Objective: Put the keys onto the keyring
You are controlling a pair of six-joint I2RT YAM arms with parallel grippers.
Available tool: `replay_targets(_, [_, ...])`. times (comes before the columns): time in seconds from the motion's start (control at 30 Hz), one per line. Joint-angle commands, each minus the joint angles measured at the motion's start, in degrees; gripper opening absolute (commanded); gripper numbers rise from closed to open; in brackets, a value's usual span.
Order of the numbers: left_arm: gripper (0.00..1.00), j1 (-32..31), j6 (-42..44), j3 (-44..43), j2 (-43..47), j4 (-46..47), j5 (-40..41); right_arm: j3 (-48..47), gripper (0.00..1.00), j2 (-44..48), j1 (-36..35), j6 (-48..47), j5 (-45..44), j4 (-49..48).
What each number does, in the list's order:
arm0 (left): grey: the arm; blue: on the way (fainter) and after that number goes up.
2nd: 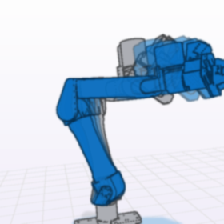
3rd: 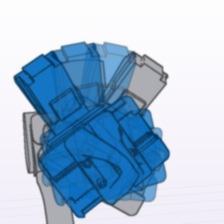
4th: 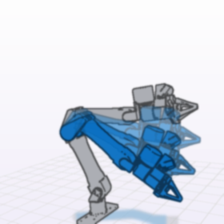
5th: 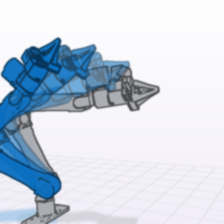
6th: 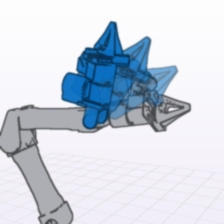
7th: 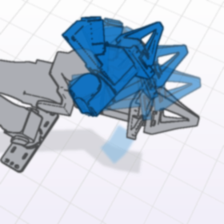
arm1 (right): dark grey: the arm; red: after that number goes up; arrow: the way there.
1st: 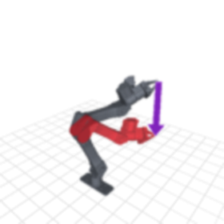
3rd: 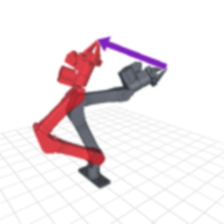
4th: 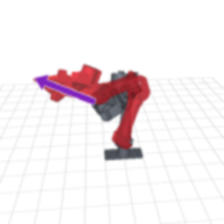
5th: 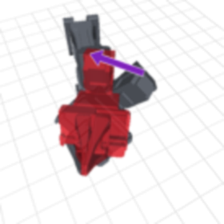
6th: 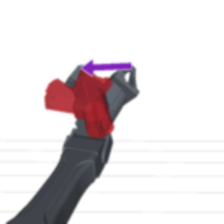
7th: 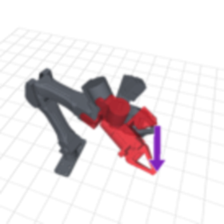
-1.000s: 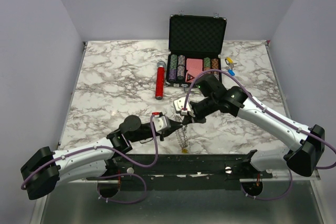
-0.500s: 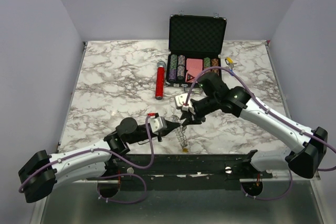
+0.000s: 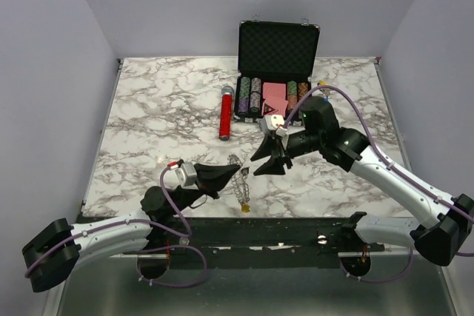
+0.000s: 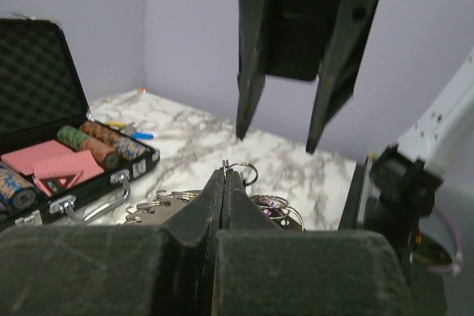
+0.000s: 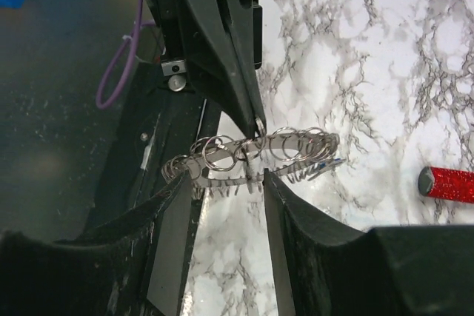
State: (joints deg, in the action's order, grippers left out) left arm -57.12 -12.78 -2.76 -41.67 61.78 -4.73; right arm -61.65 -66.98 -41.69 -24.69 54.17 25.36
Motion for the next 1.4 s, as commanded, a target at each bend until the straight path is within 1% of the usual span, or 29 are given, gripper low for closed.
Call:
replay_targets(0.0, [0.00, -0.09, -7.78, 3.89, -5.16, 27.14, 9.47, 0.83, 0.52, 0.10, 0.03, 7.63, 2.78, -7.96])
replay_targets(0.03, [0.00, -0.09, -9.01, 3.91, -6.74, 29.60, 10.70, 0.39, 0.52, 0.10, 0.03, 7.72, 2.35, -8.14])
replay_targets(0.1, [0.00, -0.09, -9.81, 3.03, -7.89, 28.75, 11.68, -1.01, 0.52, -0.34, 0.03, 9.21, 0.68, -9.27])
replay_targets(0.17, [0.00, -0.09, -10.25, 0.66, -9.47, 29.28, 11.59, -2.50, 0.53, -0.78, 0.12, 12.98, -1.69, -11.64])
replay_targets(0.3, [0.00, -0.18, -9.55, -0.75, -11.50, 29.45, 12.46, -5.32, 0.53, -2.01, 0.12, 18.00, -5.73, -13.50])
replay_targets(0.5, [0.00, -0.18, -7.09, -2.24, -13.08, 29.19, 14.13, -1.64, 0.53, -1.49, 0.03, 20.73, -13.20, -13.67])
replay_targets(0.63, [0.00, -0.18, -6.04, -3.30, -14.40, 29.01, 14.31, -0.05, 0.53, -1.92, -0.06, 19.68, -17.43, -13.15])
replay_targets(0.83, [0.00, -0.62, -4.45, -5.06, -15.90, 28.31, 14.93, 0.74, 0.53, -2.80, -0.93, 17.48, -20.24, -12.45])
replay_targets(1.17, [0.00, -0.97, -3.22, -6.11, -16.60, 27.61, 15.28, 2.14, 0.54, -3.68, -1.81, 16.07, -22.09, -12.36])
replay_targets(1.37, [0.00, -1.24, -2.34, -6.64, -16.51, 26.73, 15.37, 2.06, 0.51, -4.12, -2.43, 15.55, -22.71, -12.45])
